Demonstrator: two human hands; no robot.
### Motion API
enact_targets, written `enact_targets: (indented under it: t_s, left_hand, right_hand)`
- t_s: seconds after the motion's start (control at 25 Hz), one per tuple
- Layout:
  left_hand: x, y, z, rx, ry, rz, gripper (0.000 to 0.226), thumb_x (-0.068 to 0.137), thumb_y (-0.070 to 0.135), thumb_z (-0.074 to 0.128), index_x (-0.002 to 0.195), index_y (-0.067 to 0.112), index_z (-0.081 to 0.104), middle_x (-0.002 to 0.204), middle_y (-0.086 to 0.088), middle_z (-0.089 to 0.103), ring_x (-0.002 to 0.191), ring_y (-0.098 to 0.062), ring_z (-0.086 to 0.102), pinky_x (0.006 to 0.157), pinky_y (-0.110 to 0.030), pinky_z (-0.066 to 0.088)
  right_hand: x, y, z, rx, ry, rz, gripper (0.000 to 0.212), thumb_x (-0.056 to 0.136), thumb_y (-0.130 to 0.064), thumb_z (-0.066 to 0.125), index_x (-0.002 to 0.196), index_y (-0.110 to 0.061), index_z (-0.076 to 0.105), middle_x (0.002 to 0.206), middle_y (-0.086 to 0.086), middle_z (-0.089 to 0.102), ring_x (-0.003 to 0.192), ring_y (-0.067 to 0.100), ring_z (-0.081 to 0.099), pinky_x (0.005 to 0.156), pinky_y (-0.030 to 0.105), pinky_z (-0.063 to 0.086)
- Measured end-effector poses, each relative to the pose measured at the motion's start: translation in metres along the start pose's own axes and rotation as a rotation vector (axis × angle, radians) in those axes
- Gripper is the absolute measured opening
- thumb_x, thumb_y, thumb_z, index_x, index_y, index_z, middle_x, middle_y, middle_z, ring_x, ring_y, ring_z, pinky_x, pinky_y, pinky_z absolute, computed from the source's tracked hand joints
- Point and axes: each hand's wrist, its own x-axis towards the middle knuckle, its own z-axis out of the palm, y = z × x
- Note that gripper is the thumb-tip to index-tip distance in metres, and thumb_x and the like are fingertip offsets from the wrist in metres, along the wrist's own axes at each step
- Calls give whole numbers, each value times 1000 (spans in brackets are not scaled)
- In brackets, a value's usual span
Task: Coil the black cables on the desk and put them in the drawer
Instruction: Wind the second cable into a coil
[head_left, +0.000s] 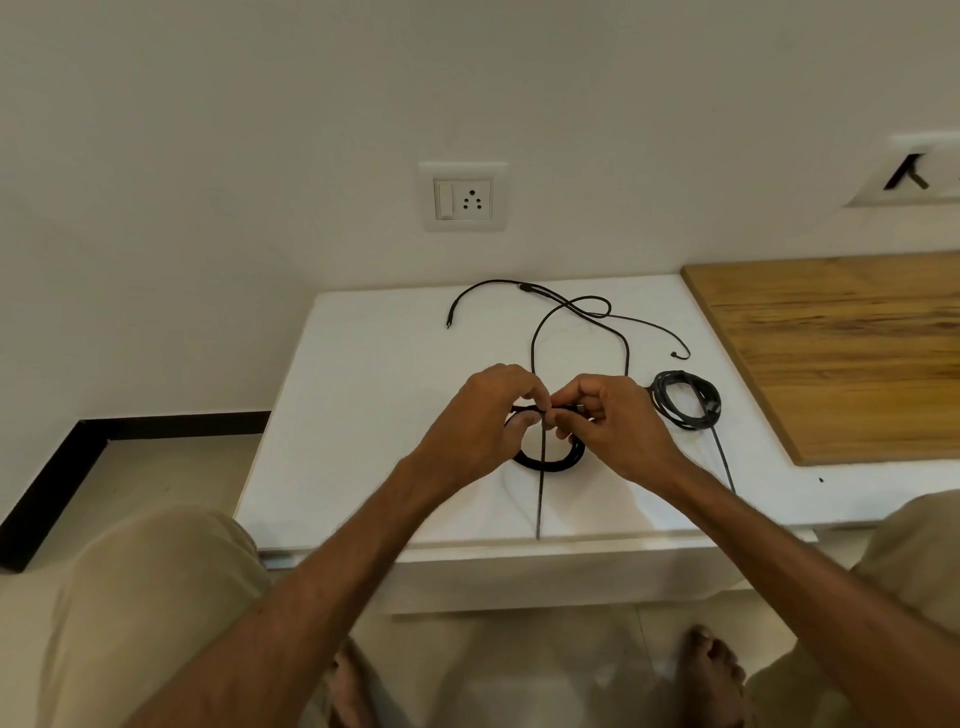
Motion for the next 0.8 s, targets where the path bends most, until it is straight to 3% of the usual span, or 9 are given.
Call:
enact_targets:
  t_s: [0.12,0.2,0.28,0.44,0.64,0.8]
  left_hand:
    - [-2,-3,-8,-119,8,-90,16,97,10,61,108,14,72,103,5,74,96,-4,66,86,-7,46]
    - [-1,-2,-10,-209,15,-210,17,102,22,58,105,16,73,99,7,75,93,-4,68,86,-13,50]
    - [0,-2,-11,-256,-94,-304,25,101,35,59,99,16,76,93,7,77,86,-6,71,83,-22,55]
    - [-1,-6,-13,-426,-229,-377,26,95,37,68,101,13,77,89,1,79,79,-14,76,81,-30,62]
    - [3,-5,-11,-471,-189,-440,28,89,33,76,105,10,77,89,-5,79,79,-18,77,73,-32,64]
    - [2,-7,-5,-445,-35,-502,25,87,26,80,101,7,75,82,-4,78,66,-15,76,61,-27,62]
  right_hand:
    - [3,0,-2,47,-6,44,6,90,-12,76,96,-12,75,78,-3,80,68,13,76,73,34,64]
    - [3,-3,-2,65,-19,51,8,88,-14,78,96,-11,75,79,-1,80,70,15,76,74,36,64]
    - [2,-6,-1,77,-40,37,10,88,-16,78,96,-12,75,80,-1,80,72,16,76,74,35,64]
    - [-1,-10,-1,115,-54,45,19,86,-26,80,100,-13,75,81,-1,80,72,17,77,70,30,63]
    - [0,-11,-1,269,-28,178,21,90,-17,76,108,-7,73,86,7,80,76,23,78,72,37,66]
    - [1,-11,-5,470,-58,320,22,96,-14,68,116,-5,69,95,13,80,87,30,78,80,37,64]
